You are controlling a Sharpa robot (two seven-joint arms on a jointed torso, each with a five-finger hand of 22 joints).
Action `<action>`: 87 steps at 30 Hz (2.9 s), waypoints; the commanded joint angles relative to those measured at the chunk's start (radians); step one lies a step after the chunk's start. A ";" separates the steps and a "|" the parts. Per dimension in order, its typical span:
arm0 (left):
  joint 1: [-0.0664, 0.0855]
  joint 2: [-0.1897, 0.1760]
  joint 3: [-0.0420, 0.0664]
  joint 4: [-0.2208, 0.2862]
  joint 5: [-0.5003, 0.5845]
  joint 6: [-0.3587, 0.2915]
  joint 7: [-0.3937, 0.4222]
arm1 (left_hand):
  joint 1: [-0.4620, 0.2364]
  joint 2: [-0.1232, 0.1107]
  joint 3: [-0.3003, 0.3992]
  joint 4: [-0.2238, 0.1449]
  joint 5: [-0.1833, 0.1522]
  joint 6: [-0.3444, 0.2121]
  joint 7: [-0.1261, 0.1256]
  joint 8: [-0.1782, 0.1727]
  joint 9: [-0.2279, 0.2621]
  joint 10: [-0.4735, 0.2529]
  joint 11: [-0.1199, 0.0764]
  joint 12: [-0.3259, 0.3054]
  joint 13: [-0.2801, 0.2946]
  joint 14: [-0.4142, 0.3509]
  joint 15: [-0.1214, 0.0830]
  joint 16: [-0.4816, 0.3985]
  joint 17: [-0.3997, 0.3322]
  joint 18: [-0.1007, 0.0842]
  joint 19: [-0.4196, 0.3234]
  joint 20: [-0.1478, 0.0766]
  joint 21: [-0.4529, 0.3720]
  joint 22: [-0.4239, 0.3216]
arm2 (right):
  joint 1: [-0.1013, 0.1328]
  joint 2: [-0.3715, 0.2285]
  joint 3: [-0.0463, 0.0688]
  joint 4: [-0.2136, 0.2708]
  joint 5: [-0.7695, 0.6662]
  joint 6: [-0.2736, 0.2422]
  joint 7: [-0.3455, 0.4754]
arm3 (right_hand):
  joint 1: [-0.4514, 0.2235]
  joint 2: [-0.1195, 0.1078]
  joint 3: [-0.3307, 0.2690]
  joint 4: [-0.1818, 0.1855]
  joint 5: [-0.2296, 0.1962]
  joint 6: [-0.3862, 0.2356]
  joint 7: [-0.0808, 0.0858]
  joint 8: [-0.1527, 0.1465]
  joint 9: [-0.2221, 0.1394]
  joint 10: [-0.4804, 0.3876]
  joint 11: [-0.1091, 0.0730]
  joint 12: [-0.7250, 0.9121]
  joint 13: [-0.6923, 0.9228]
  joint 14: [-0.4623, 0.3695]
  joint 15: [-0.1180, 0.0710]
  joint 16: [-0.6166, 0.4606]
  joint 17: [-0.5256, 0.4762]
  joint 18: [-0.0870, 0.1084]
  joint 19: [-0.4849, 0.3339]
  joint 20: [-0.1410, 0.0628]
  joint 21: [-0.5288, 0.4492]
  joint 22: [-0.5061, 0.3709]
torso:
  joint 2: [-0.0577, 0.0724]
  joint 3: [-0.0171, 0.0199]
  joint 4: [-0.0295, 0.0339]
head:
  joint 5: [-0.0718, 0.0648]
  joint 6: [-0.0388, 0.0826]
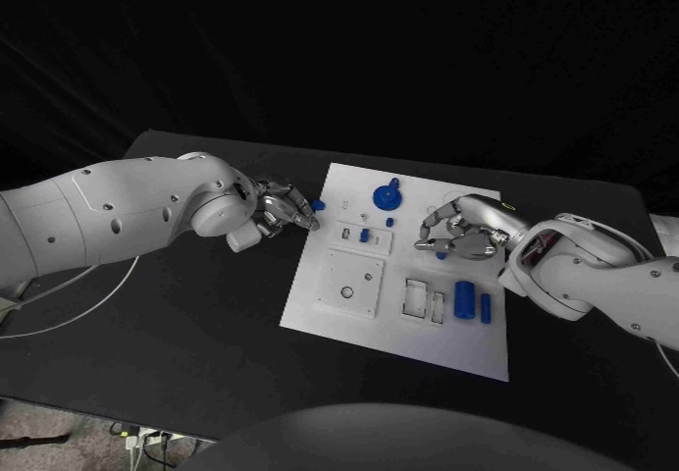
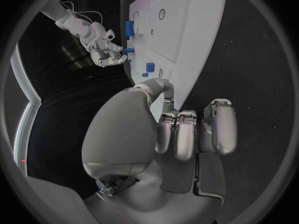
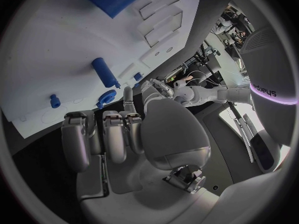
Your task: Assemble the parts on the task board
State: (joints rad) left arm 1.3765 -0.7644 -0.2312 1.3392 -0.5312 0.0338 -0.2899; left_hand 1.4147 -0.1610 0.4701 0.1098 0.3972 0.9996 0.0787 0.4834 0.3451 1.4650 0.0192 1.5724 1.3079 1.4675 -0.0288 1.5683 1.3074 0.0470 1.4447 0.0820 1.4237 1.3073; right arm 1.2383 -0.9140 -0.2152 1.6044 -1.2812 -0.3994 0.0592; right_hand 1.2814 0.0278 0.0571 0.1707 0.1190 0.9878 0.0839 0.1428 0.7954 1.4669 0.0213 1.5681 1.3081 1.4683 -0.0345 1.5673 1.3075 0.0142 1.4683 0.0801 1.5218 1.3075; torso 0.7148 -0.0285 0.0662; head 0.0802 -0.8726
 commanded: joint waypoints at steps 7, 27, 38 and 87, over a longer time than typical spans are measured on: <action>0.049 -0.056 0.001 0.079 -0.276 -0.140 0.163 | 0.040 0.027 -0.077 0.051 -0.137 -0.049 -0.001 0.014 0.011 0.106 -0.014 -0.002 0.263 0.103 -0.014 0.003 0.263 -0.020 0.054 -0.010 0.056 0.228 | 0.035 0.026 0.000 0.013 -0.016 -0.041 0.029 | 0.076 0.000 0.033 -0.047 0.202 -0.007 -0.004 -0.021 -0.024 0.104 -0.010 0.003 0.263 0.102 -0.011 0.003 0.263 -0.005 0.080 -0.014 0.018 0.251 | 0.000 -0.0015 0.0042 | 0.005 0.000; 0.078 -0.011 0.000 0.029 -0.863 -0.363 0.186 | 0.130 -0.035 -0.127 0.138 -0.248 -0.131 0.023 -0.154 -0.107 0.106 -0.004 -0.002 0.263 0.103 -0.006 0.003 0.263 -0.030 0.081 -0.004 0.088 0.241 | 0.093 0.083 0.002 0.023 -0.036 -0.028 0.017 | 0.079 -0.011 0.050 -0.053 0.124 -0.003 0.012 -0.067 -0.092 0.104 0.004 0.003 0.263 0.102 0.002 0.003 0.263 -0.007 0.085 -0.002 0.024 0.253 | 0.014 -0.0152 0.0106 | 0.010 0.000; 0.045 0.043 0.000 -0.019 -1.007 -0.273 0.179 | 0.115 -0.046 -0.193 0.178 -0.280 -0.080 0.016 -0.191 -0.142 0.106 -0.005 -0.002 0.263 0.103 -0.008 0.003 0.263 -0.032 0.086 -0.005 0.094 0.243 | 0.094 0.060 0.002 0.036 -0.034 -0.033 0.016 | 0.067 -0.011 0.044 -0.044 0.098 0.000 0.013 -0.070 -0.100 0.104 0.005 0.003 0.263 0.102 0.003 0.003 0.263 -0.007 0.085 -0.001 0.024 0.254 | 0.025 -0.0196 0.0037 | 0.002 0.000; 0.000 0.091 0.001 -0.045 -1.027 -0.259 0.236 | 0.195 -0.016 -0.234 0.173 -0.219 -0.033 0.018 -0.292 -0.209 0.106 -0.005 -0.002 0.263 0.103 -0.009 0.003 0.263 -0.035 0.095 -0.008 0.105 0.248 | 0.088 0.027 0.002 0.040 -0.031 -0.008 0.002 | 0.057 -0.010 0.036 -0.035 0.068 0.015 0.009 -0.065 -0.107 0.104 0.003 0.003 0.263 0.102 0.002 0.003 0.263 -0.006 0.084 -0.001 0.023 0.253 | 0.014 -0.0183 0.0104 | -0.013 0.000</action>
State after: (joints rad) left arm 1.3772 -0.6763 -0.2313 1.2946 -1.5523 -0.2104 -0.0660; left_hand 1.5998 -0.1762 0.2317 0.2830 0.1757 0.9711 0.0976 0.1939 0.1371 1.4650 0.0122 1.5724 1.3078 1.4673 -0.0359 1.5683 1.3076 0.0312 1.4632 0.0765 1.5257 1.3076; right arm 1.3269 -0.8860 -0.2136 1.6418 -1.3035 -0.4257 0.0663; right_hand 1.3448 0.0183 0.0940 0.1314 0.1909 0.9950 0.0910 0.0769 0.6902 1.4658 0.0206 1.5681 1.3084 1.4647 -0.0379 1.5674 1.3081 0.0141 1.4682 0.0732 1.5431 1.3075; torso 0.7296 -0.0469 0.0761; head 0.0675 -0.8726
